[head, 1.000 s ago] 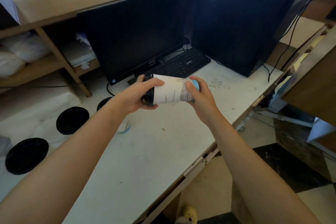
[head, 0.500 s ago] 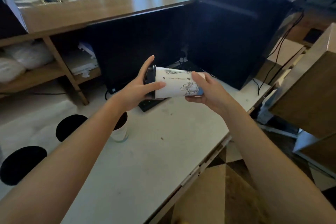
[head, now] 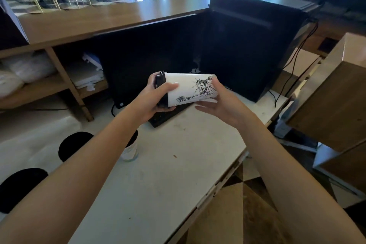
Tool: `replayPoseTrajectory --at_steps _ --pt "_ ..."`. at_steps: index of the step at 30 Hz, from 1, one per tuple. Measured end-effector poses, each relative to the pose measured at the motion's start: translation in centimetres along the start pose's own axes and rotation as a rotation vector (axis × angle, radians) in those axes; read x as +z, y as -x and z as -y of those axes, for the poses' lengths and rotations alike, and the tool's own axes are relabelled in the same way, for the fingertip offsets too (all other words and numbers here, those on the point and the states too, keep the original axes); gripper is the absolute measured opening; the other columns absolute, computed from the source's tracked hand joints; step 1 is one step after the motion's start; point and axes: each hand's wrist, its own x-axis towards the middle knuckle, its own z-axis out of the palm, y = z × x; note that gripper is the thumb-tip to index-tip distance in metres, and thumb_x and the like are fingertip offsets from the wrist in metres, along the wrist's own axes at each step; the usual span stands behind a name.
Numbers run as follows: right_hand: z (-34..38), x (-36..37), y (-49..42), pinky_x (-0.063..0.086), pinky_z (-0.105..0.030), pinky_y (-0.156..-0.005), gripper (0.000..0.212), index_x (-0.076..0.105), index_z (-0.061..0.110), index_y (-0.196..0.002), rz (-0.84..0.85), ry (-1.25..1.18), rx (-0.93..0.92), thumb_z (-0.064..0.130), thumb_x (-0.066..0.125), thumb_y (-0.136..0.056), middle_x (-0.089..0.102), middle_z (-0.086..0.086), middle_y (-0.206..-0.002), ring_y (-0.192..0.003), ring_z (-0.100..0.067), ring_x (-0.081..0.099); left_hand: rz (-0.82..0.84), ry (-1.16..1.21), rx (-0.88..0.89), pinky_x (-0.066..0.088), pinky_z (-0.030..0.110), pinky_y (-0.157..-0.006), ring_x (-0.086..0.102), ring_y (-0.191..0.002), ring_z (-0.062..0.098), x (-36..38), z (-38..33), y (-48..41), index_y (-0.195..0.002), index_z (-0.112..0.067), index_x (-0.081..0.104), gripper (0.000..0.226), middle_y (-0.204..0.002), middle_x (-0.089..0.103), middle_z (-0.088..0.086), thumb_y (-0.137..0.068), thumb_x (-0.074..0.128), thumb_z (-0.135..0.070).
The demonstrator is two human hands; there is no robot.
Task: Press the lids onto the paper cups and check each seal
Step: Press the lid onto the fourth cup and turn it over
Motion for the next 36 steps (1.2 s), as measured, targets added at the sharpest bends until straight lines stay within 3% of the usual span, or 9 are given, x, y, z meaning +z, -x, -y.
replayPoseTrajectory --at_steps 4,9,13,17,21,25,28,32,36 --pt "0.2 0.7 -0.1 0.057 -0.043 -0.085 0.058 0.061 0.022 -0.114 -0.018 0.131 0.103 0.068 0.041 -0.086 0.068 -0.011 -0.114 -0.102 -0.026 0.068 -0.006 -0.462 0.304 0.056 0.029 -0.074 0.053 -0.099 0.013 -0.4 -0.1 0.6 -0.122 -0.04 0.035 0.055 -0.12 0.04 -0.001 -0.082 0.069 -0.021" --pt "0.5 1.3 -0.3 0.058 -0.036 -0.074 0.052 0.053 0.009 -0.126 -0.052 0.047 0.024 0.043 0.062 -0.088 0.062 -0.012 -0.114 -0.097 -0.023 0.067 0.091 -0.588 0.503 0.045 0.008 -0.08 0.046 -0.111 0.002 -1.1 -0.3 1.2 -0.129 -0.045 0.029 0.074 -0.132 0.035 -0.007 -0.074 0.075 -0.024" --pt "0.5 1.2 0.0 0.058 -0.037 -0.078 0.031 0.054 0.016 -0.115 -0.034 0.065 -0.094 0.029 0.064 -0.088 0.059 -0.008 -0.112 -0.099 -0.023 0.063 0.149 -0.271 0.16 0.054 0.027 -0.082 0.05 -0.115 0.008 -1.8 -0.7 1.2 -0.14 -0.047 0.02 0.068 -0.133 0.041 -0.008 -0.087 0.06 -0.034" --pt "0.9 1.1 0.5 0.057 -0.035 -0.081 0.037 0.05 0.022 -0.122 0.011 0.146 -0.198 0.014 0.065 -0.088 0.059 -0.002 -0.111 -0.099 -0.019 0.062 0.224 0.001 -0.236 0.054 0.05 -0.081 0.06 -0.112 0.028 -2.0 -0.9 1.1 -0.123 -0.031 0.057 0.062 -0.124 0.062 0.005 -0.071 0.053 -0.065" --pt "0.8 1.0 0.5 0.055 -0.037 -0.089 0.054 0.043 0.023 -0.134 0.055 0.108 -0.243 0.006 0.064 -0.087 0.058 -0.003 -0.116 -0.104 -0.019 0.061 0.151 0.056 -0.266 0.056 0.049 -0.076 0.062 -0.099 0.027 -1.4 -0.9 1.0 -0.117 -0.025 0.059 0.033 -0.113 0.06 0.007 -0.087 0.058 -0.037" --pt "-0.4 1.1 0.1 0.052 -0.039 -0.095 0.063 0.04 0.01 -0.138 0.092 -0.258 -0.18 0.006 0.067 -0.081 0.059 -0.008 -0.123 -0.11 -0.023 0.059 0.045 -0.029 -0.12 0.058 0.048 -0.071 0.061 -0.101 0.026 -0.5 -0.7 0.9 -0.129 -0.019 0.04 0.05 -0.122 0.053 0.011 -0.086 0.064 -0.026" --pt "-1.9 2.1 0.3 0.05 -0.041 -0.099 0.038 0.052 0.007 -0.126 0.11 -0.478 -0.119 0.016 0.059 -0.089 0.067 -0.009 -0.113 -0.11 -0.026 0.061 -0.071 -0.205 0.072 0.06 0.043 -0.069 0.062 -0.1 0.022 0.5 -0.4 1.5 -0.123 -0.02 0.039 0.051 -0.121 0.051 0.008 -0.082 0.069 -0.024" --pt "-2.0 3.8 0.4 0.05 -0.042 -0.098 0.026 0.056 0.011 -0.116 0.081 -0.57 -0.118 0.024 0.053 -0.094 0.073 -0.009 -0.1 -0.104 -0.024 0.066 -0.162 -0.457 0.419 0.056 0.018 -0.057 0.056 -0.095 0.009 1.1 0.7 2.2 -0.116 -0.023 0.036 0.053 -0.117 0.045 0.004 -0.078 0.074 -0.019" --pt "-0.8 4.5 0.3 0.047 -0.044 -0.101 0.024 0.055 0.008 -0.116 0.081 -0.562 -0.133 0.019 0.054 -0.094 0.07 -0.011 -0.102 -0.107 -0.026 0.063 -0.158 -0.445 0.544 0.056 0.02 -0.063 0.049 -0.115 0.019 0.7 1.7 2.2 -0.117 -0.027 0.032 0.064 -0.126 0.04 0.008 -0.07 0.076 -0.031"
